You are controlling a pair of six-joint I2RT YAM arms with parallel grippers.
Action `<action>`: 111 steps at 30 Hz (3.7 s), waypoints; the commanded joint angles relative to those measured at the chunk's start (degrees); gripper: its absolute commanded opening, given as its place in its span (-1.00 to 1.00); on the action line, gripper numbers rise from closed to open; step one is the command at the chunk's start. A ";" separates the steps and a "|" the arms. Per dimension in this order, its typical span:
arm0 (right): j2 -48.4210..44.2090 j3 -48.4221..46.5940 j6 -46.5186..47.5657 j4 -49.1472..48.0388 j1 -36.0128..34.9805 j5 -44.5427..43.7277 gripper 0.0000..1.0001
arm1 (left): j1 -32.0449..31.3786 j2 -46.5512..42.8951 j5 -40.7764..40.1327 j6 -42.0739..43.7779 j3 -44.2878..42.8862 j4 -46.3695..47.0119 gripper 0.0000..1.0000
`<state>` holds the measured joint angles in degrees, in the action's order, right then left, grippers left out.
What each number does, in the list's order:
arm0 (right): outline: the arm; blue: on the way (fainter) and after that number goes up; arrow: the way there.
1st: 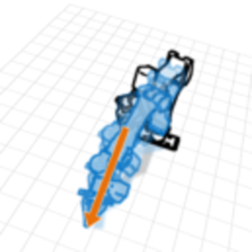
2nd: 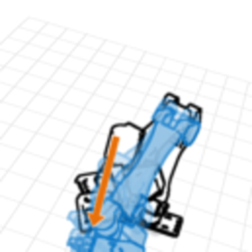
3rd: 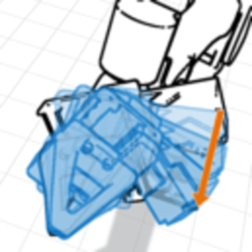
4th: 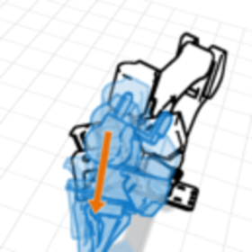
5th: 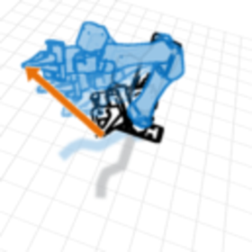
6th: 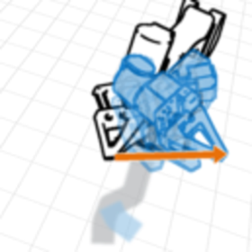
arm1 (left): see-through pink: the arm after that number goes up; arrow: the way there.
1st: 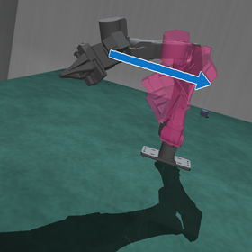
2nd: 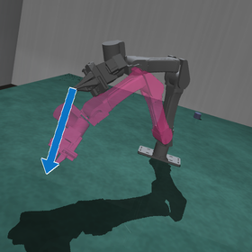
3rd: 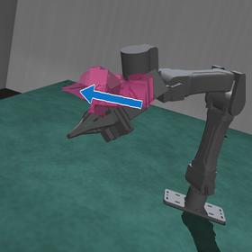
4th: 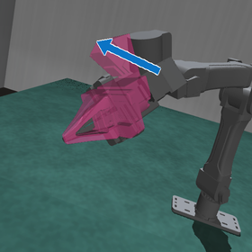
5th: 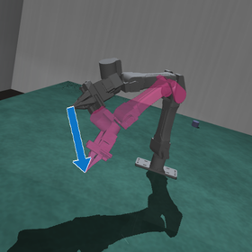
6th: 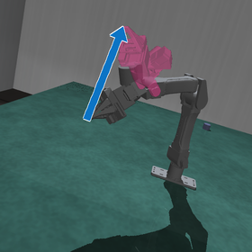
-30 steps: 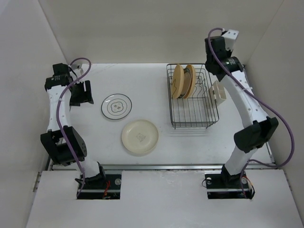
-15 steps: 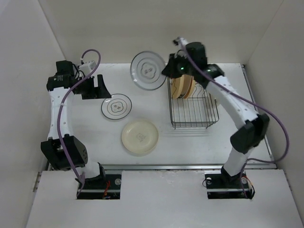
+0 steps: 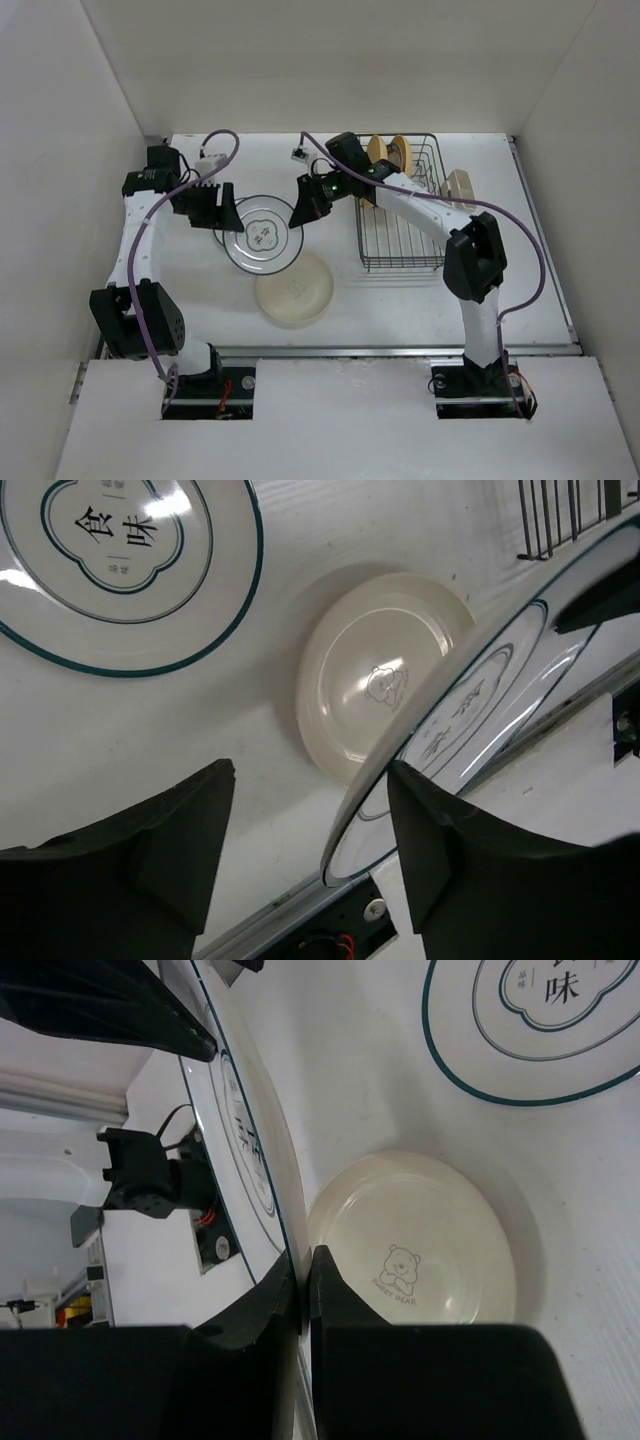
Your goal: Unload the plates from the dish rack
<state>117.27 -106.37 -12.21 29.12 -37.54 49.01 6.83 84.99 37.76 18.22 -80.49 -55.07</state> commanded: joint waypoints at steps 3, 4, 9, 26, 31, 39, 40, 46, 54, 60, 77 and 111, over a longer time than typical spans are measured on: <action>0.84 -4.28 -0.27 -6.62 -1.04 7.77 -1.00 | -0.15 0.17 4.51 6.82 0.60 -4.51 -0.42; 1.55 -4.29 -0.27 -5.84 -1.57 6.98 -1.00 | -0.15 0.18 4.52 6.83 -0.01 -5.13 -0.74; 1.55 -6.48 -1.32 -3.47 -1.57 -0.13 -0.26 | -0.15 2.20 3.91 3.60 -2.03 -5.58 -1.00; -5.64 -4.38 -6.51 2.16 2.30 -29.06 0.50 | 5.39 23.10 -8.23 -15.23 -15.74 6.47 -1.00; -10.39 -2.97 -6.51 2.86 2.30 -33.97 0.52 | 5.39 31.63 -10.07 -12.16 -21.19 1.91 -0.69; -18.30 -5.78 -9.06 8.75 4.67 -50.92 0.70 | 0.90 32.26 -21.84 -6.54 -21.82 -1.44 0.16; -18.83 -6.39 -10.28 10.58 5.54 -57.21 0.75 | 0.38 31.73 -22.55 -6.53 -21.82 -1.45 0.21; -18.93 -5.87 -13.37 16.48 12.39 -70.62 0.78 | -1.56 31.20 -24.83 -2.57 -21.82 -4.16 0.24; -12.95 -3.85 -13.46 17.02 17.85 -74.77 0.30 | -1.56 22.95 -29.41 -4.68 -20.33 -1.37 0.24; -9.36 -3.32 -12.31 13.16 17.85 -74.50 0.13 | -1.56 15.39 -29.41 -5.30 -15.32 -0.04 0.24; -0.12 -8.41 -10.56 15.69 17.85 -80.13 -0.55 | -1.56 13.27 -30.99 -4.16 -11.71 -0.57 0.26; -27.19 -2.37 9.47 5.95 4.84 -58.84 -1.00 | -1.56 10.28 -30.47 -4.68 -14.43 -1.62 0.26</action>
<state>89.47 -113.23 -6.13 39.70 -31.38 -36.51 5.30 98.43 7.03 13.63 -92.88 -55.86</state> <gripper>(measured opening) 0.131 0.629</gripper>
